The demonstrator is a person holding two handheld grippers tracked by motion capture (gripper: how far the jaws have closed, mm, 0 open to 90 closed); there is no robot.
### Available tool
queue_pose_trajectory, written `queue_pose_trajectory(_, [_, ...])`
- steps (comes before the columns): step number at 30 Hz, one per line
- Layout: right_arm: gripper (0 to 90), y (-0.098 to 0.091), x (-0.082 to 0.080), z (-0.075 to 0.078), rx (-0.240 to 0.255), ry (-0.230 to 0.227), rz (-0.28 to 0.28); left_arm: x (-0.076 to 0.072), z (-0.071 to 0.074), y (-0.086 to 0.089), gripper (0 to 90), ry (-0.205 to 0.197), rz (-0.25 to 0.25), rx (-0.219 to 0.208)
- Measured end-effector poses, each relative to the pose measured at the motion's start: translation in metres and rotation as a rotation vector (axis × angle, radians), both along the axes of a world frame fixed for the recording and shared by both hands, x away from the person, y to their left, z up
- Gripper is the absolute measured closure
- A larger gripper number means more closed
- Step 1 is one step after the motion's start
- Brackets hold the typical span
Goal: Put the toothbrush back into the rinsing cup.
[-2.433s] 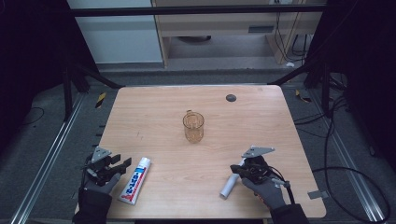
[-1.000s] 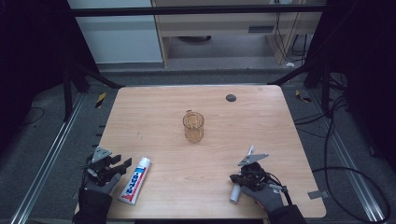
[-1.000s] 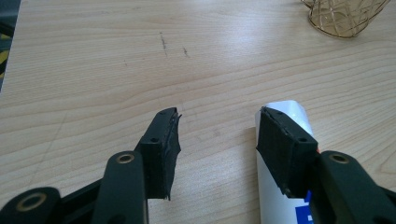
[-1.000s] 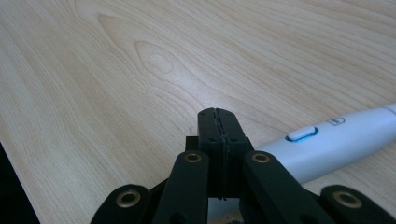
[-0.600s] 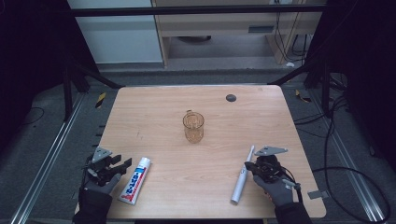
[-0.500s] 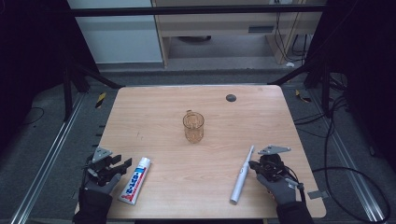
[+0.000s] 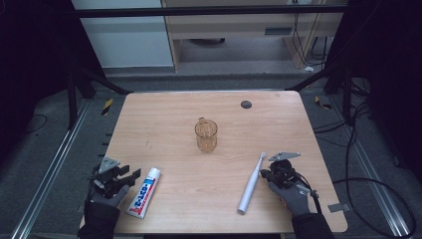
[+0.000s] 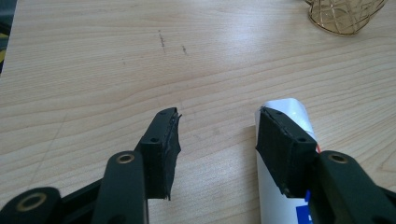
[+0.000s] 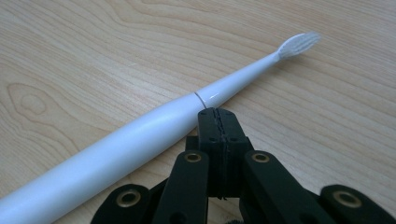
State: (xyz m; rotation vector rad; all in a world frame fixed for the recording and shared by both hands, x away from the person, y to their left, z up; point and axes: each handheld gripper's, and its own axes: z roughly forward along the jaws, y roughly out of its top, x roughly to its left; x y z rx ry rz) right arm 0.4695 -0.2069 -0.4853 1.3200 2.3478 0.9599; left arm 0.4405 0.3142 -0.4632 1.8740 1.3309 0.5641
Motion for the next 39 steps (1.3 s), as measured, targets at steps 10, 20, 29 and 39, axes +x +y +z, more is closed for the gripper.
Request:
queue_pose_trajectory(10, [90.0, 0.005, 0.007, -0.003, 0.019, 0.002, 0.018, 0.000, 0.000, -0.001, 47.9, 0.001, -0.002, 0.002])
queue_pose_trajectory(20, [90.0, 0.010, 0.015, -0.004, 0.038, 0.003, 0.027, 0.000, -0.001, 0.000, 47.9, 0.001, -0.002, 0.001])
queue_pose_trajectory(29, [90.0, 0.018, 0.025, -0.006, 0.031, -0.018, 0.080, 0.000, -0.001, 0.000, 47.9, 0.001, -0.002, 0.001])
queue_pose_trajectory(39, [90.0, 0.023, 0.026, -0.007, 0.041, -0.013, 0.092, 0.001, -0.001, 0.000, 48.0, 0.003, -0.004, 0.000])
